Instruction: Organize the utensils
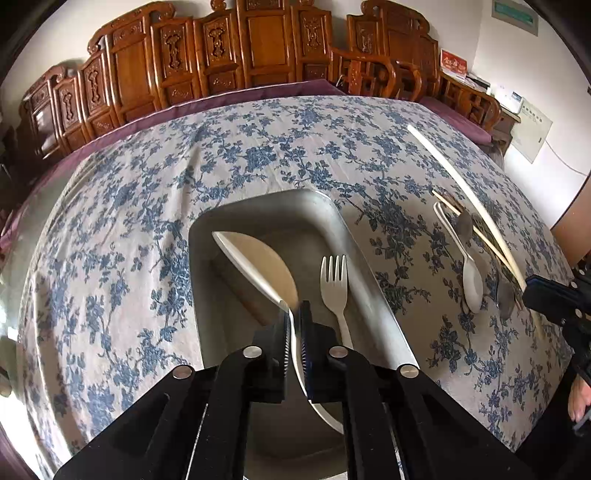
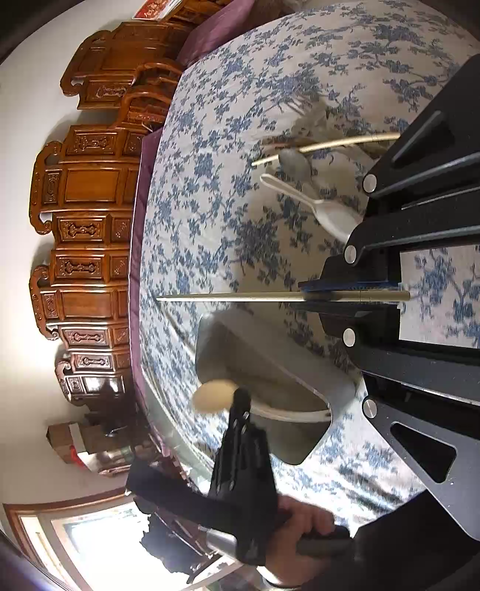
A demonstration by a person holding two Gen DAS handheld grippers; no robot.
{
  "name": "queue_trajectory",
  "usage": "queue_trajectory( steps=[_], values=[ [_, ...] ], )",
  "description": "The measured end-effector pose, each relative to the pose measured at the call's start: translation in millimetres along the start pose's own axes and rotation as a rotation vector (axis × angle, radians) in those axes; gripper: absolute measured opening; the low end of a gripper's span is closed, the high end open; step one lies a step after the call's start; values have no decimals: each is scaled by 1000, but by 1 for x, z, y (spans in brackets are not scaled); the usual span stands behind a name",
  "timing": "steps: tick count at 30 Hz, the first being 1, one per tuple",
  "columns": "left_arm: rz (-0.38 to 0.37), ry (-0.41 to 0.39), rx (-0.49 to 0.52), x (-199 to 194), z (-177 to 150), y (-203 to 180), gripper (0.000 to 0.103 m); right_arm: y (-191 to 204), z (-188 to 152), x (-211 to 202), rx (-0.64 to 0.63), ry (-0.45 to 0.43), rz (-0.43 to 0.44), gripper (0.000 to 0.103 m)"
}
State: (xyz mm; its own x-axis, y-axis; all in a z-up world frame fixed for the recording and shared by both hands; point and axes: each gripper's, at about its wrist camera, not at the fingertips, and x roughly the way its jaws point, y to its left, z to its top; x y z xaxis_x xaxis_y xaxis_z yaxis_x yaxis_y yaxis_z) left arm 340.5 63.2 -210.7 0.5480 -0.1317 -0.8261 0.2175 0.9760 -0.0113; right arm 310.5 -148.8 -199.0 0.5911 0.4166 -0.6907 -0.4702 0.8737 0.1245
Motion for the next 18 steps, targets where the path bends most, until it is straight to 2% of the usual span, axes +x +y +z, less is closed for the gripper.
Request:
queue_trajectory(
  steps=[1, 2, 8, 18],
  values=[
    [1, -2, -7, 0, -2, 0, 22, 3, 1, 0, -1, -1, 3, 6],
    [1, -5, -15, 0, -4, 0, 26, 6, 1, -1, -1, -1, 8, 6],
    [-19, -42, -96, -16, -20, 11, 27, 25, 7, 3, 0, 3, 43, 6],
    [48, -110, -203, -47, -41, 50, 32, 59, 24, 42, 69, 44, 149, 6]
  ],
)
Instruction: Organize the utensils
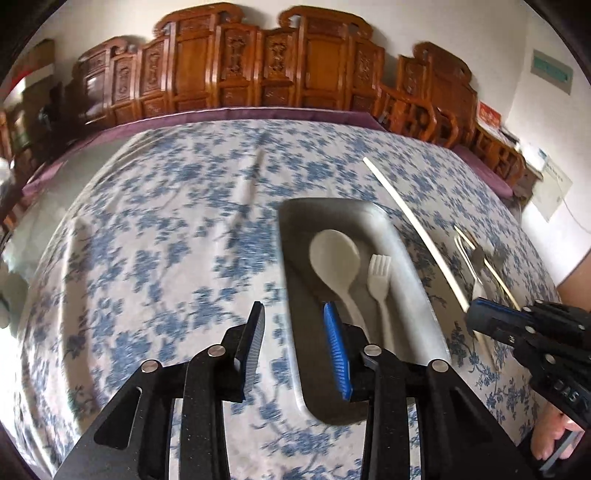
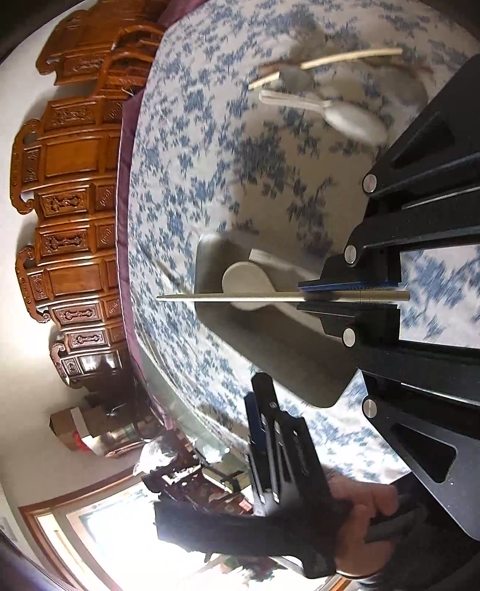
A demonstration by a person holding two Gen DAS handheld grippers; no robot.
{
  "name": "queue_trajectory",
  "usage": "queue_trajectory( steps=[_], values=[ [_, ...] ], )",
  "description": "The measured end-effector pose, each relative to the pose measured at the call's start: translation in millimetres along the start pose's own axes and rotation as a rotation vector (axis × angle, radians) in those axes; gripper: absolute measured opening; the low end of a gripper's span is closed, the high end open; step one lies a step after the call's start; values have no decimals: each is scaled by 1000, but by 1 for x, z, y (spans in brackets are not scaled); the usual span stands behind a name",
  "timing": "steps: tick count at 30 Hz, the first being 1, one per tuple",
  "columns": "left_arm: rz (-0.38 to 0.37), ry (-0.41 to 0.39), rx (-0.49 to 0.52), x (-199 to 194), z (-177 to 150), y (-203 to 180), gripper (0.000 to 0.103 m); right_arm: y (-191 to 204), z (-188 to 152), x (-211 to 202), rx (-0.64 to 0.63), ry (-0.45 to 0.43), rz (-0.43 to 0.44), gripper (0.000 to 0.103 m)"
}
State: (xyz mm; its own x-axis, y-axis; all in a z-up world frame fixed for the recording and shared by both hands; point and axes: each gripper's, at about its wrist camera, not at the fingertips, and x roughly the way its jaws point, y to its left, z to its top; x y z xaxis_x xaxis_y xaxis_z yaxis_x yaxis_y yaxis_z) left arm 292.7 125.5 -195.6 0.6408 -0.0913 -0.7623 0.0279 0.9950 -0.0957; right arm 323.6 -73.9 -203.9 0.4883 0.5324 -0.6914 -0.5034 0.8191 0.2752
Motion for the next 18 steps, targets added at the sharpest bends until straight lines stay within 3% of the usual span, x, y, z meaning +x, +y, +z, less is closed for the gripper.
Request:
queue_trajectory(
  steps=[8, 18],
  values=[
    [40, -13, -49, -2, -1, 27, 38, 16, 11, 32, 34, 32, 31, 6],
    [48, -23, -47, -4, -2, 28, 44, 17, -4, 60, 85, 102, 38, 6]
  ],
)
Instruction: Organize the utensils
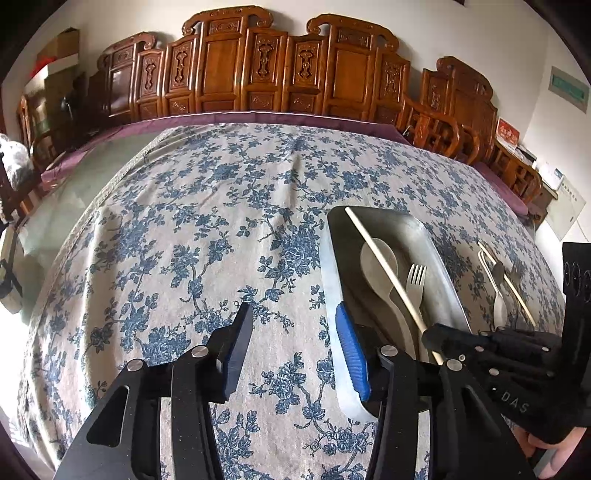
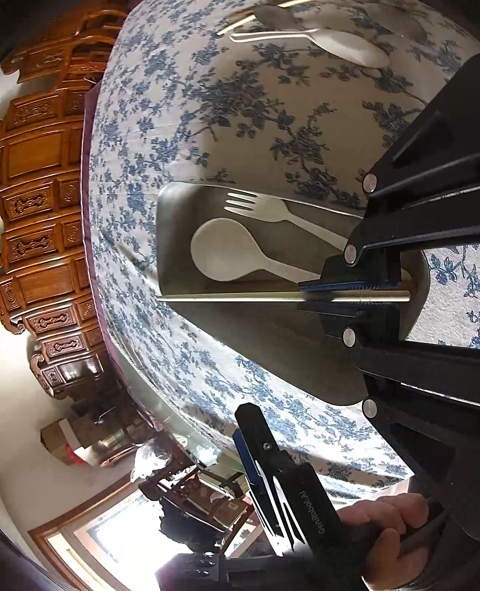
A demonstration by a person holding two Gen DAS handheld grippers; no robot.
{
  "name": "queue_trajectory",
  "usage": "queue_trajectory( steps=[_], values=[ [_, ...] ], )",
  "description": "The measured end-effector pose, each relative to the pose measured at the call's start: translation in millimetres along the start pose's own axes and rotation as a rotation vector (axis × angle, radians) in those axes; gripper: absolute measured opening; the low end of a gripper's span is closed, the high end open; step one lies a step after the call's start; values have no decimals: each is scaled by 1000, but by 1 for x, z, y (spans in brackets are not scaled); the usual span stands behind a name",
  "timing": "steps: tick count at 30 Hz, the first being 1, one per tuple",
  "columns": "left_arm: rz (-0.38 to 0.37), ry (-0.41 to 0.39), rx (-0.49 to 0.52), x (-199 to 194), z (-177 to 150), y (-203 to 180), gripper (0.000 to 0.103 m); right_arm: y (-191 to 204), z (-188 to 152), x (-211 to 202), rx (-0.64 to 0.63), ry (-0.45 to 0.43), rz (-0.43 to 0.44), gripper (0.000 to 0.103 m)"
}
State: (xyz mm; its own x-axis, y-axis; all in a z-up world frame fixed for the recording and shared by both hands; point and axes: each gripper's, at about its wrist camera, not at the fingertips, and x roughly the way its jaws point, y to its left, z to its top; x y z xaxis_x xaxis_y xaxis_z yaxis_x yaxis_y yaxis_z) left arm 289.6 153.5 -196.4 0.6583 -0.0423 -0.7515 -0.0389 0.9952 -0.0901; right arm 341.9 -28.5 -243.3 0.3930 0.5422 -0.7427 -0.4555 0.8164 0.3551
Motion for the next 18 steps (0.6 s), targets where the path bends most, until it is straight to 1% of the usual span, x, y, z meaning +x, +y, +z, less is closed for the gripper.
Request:
queue_trajectory(
  steps=[4, 7, 10, 12, 14, 16, 17, 18],
  values=[
    [-1, 0, 10, 0, 0, -2, 45, -4, -1, 2, 0, 1, 0, 8],
    [-3, 0, 10, -1, 0, -4, 45, -8, 0, -4, 1, -13, 36, 9],
    [-4, -4, 15, -2, 0, -8, 45, -13, 2, -18, -25, -43, 38, 9],
    [-9, -10, 21, -4, 1, -13, 46, -21, 1, -34, -52, -72, 19, 9],
    [-17, -19, 25, -6, 2, -20, 52, -31, 0, -52, -82, -101, -15, 9],
    [-32, -33, 36, -9, 5, -31, 53, -45, -3, -72, -112, -125, -55, 9],
    [-41, -36, 42, -10, 5, -37, 56, -52, -5, -79, -122, -131, -74, 9],
    [-48, -38, 47, -10, 6, -42, 71, -63, -8, -90, -135, -139, -108, 9]
  ],
)
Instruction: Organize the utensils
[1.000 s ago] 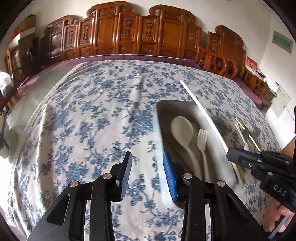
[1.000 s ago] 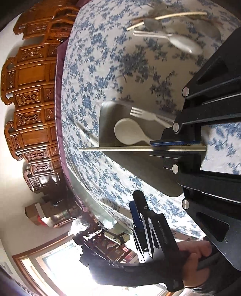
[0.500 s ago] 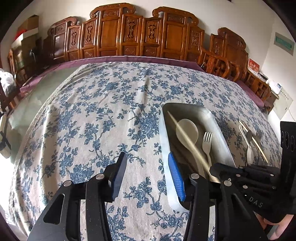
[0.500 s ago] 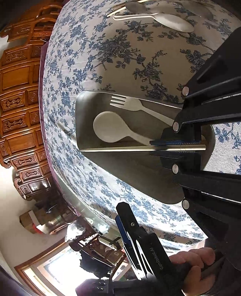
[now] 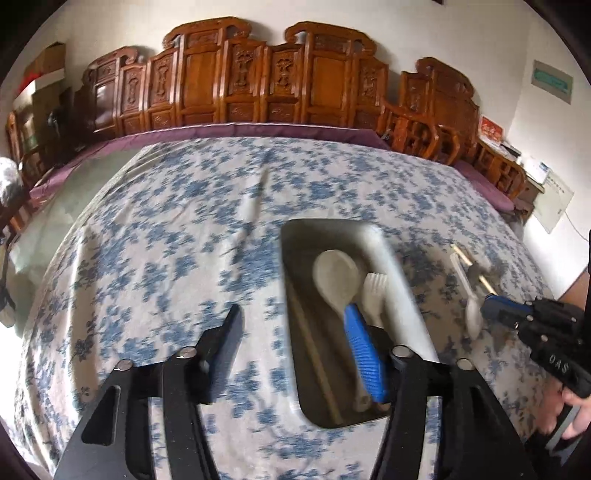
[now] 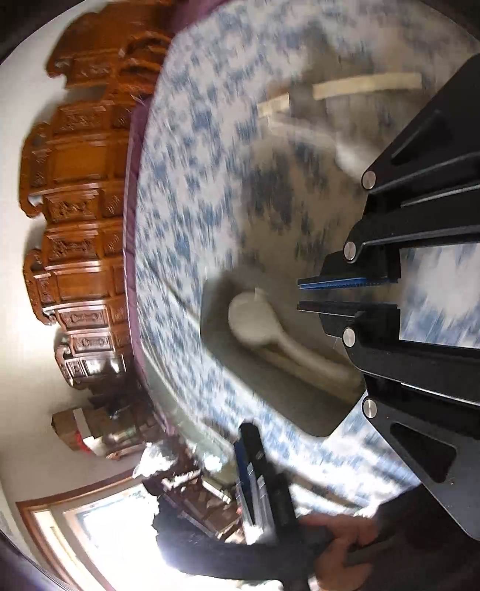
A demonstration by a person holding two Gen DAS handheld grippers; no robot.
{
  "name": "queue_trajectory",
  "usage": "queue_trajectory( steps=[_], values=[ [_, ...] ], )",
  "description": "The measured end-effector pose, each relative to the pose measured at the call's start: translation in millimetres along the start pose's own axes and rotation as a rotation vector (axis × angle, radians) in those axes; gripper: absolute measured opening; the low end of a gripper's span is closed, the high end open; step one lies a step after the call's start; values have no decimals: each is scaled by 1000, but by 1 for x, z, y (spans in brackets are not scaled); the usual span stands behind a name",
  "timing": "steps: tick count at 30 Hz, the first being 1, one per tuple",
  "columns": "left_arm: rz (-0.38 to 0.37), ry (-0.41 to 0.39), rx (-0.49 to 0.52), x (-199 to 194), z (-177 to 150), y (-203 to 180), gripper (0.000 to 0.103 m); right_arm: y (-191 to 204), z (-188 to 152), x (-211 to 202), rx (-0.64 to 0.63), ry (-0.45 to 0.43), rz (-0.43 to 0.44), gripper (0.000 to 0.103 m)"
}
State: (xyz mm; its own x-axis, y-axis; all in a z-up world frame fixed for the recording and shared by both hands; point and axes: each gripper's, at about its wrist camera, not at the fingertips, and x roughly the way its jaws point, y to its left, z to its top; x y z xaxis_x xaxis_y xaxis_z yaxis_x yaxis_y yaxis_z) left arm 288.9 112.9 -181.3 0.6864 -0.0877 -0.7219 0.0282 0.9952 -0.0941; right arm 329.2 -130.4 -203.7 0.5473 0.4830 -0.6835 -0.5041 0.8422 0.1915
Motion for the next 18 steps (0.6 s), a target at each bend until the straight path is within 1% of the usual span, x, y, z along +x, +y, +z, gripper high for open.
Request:
queue_trajectory(
  steps=[1, 3, 5, 7, 9, 12, 18],
  values=[
    [-16, -7, 12, 0, 1, -8, 75, -10, -2, -6, -7, -2, -16, 9],
    [-33, -7, 38, 1, 1, -23, 75, -34, -8, -15, -27, 11, -61, 9],
    [-50, -7, 61, 3, 2, -41, 76, -56, -13, -20, -32, 22, -112, 14],
    [-66, -7, 78, 3, 2, -55, 76, -76, -18, -22, -35, 35, -144, 22],
    [-82, -7, 90, 3, 1, -68, 76, -91, -23, -22, -33, 39, -180, 23],
    [-100, -2, 118, 6, -1, -88, 76, -111, -34, -18, -16, 47, -207, 23],
    [-137, 19, 169, 14, -9, -122, 76, -138, -48, -13, 27, 91, -211, 23]
  ],
)
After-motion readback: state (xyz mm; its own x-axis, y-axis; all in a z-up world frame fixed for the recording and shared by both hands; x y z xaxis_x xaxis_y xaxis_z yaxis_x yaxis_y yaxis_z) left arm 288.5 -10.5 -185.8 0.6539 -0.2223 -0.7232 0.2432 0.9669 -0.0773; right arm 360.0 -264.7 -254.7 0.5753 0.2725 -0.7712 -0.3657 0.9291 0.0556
